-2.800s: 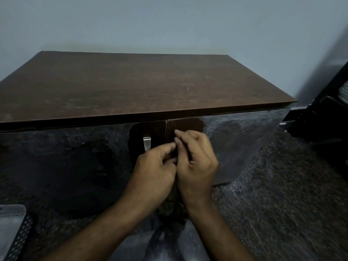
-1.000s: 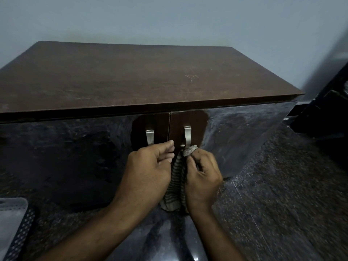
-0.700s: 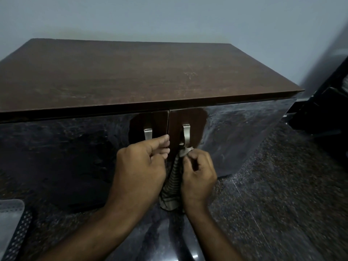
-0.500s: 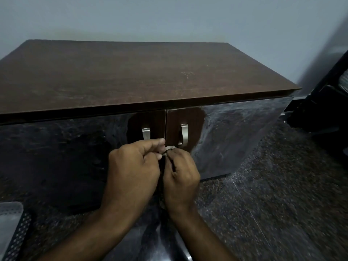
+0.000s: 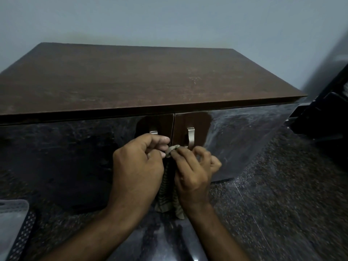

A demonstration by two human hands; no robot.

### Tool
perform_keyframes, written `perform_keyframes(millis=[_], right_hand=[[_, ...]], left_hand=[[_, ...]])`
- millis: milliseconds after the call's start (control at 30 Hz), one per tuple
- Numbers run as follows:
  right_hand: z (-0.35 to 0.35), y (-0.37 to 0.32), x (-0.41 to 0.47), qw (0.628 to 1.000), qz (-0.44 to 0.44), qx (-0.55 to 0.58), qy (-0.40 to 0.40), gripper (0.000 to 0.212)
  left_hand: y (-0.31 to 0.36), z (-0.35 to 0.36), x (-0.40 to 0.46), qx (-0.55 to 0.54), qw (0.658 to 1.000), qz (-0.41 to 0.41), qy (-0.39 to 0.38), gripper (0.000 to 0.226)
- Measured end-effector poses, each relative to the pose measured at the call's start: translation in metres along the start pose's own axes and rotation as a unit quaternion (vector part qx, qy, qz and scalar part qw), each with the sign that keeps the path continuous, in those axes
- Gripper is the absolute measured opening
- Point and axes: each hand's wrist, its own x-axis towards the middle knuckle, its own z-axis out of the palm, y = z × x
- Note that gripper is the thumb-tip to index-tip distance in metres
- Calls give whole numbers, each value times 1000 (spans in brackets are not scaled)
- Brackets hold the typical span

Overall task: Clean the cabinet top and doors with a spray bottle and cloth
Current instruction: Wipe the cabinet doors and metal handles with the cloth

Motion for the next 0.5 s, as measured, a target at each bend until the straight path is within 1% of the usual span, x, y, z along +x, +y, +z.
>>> perform_keyframes(millis=[67,167,233,300,367,433,500], right_hand=[[-6,-5,18,1000,8,18,18,19],[-14,-13,50,995,23,55,75,17],[-14,-12,57,993,32,76,86,15],[-9,-8,48,993,41,78,79,14],[-4,-4,29,997,16,53,49,11],[-2,0,12,999,-22,23,13,14],[-5,3,10,999,-33,8,3,19]], left_hand=[[-1,-1,2,2,1000,-3,4,38],[-2,0,3,7,1000,-6,3,40],[-3,0,3,5,1000,-8,3,40],[-2,0,3,4,1000,-5,4,40],[-2,-1,3,11,1000,6,-4,39],[-2,0,0,35,999,21,-32,38],[-2,3,-4,82,993,35,-74,37]])
